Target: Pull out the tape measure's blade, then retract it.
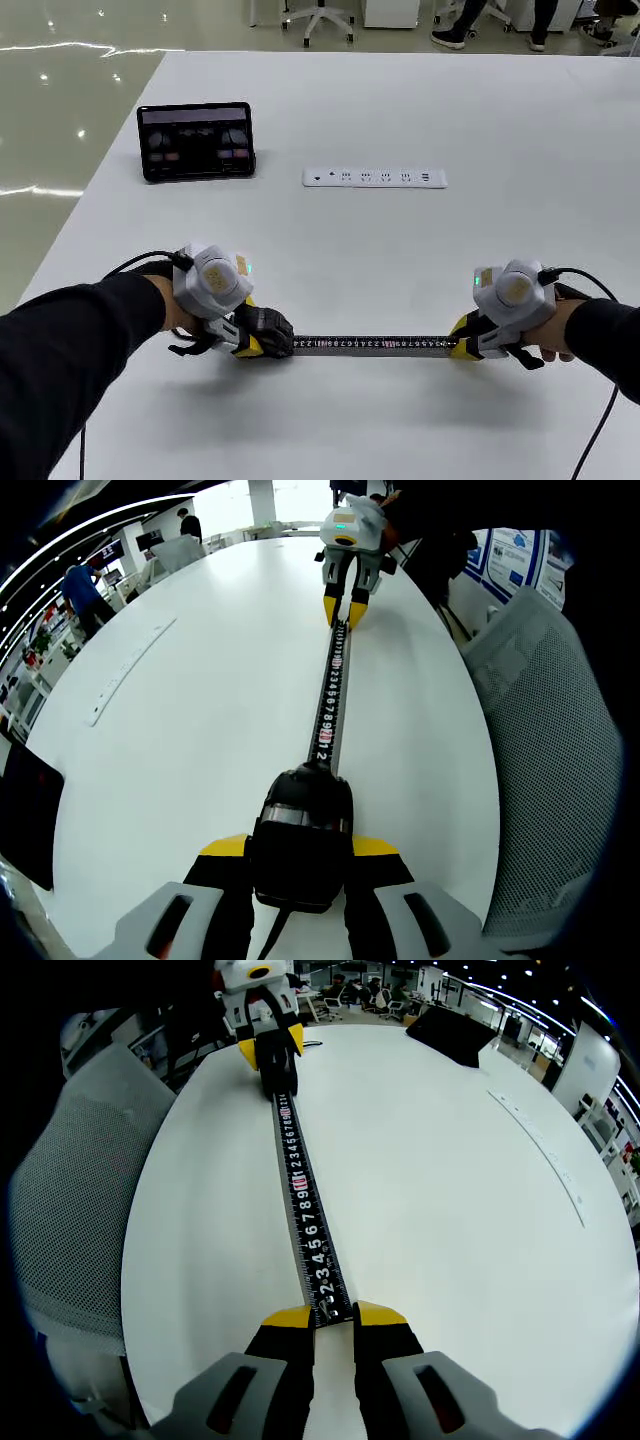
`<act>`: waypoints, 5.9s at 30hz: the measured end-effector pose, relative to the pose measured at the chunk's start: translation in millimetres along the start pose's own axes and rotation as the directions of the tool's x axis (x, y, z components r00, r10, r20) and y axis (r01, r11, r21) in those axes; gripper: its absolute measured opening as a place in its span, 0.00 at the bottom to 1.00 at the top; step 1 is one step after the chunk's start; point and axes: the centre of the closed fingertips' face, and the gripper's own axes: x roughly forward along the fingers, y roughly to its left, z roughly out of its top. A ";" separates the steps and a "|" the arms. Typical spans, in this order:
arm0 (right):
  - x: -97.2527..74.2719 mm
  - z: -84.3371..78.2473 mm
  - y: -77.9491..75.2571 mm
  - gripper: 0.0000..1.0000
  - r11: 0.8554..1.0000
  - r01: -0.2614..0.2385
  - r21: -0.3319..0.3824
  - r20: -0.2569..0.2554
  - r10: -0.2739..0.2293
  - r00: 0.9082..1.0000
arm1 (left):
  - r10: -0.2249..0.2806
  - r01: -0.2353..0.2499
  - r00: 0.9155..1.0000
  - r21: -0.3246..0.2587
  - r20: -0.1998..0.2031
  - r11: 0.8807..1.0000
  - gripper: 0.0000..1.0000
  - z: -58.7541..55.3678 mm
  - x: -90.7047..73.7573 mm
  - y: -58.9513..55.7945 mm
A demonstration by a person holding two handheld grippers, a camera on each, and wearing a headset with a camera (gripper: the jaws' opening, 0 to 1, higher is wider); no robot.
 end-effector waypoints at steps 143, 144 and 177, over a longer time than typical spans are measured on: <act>-134.5 -61.8 97.0 1.00 0.857 0.335 0.391 0.239 -0.446 0.863 | 0.512 -0.260 0.813 -0.615 0.276 0.744 1.00 -84.7 -130.6 -71.3; -134.3 -61.6 96.9 1.00 0.859 0.334 0.388 0.237 -0.444 0.864 | 0.514 -0.260 0.812 -0.618 0.276 0.742 1.00 -84.5 -130.8 -71.3; -137.3 -50.5 86.4 1.00 0.895 0.327 0.303 0.223 -0.401 0.889 | 0.523 -0.254 0.805 -0.634 0.281 0.731 1.00 -64.4 -123.7 -66.2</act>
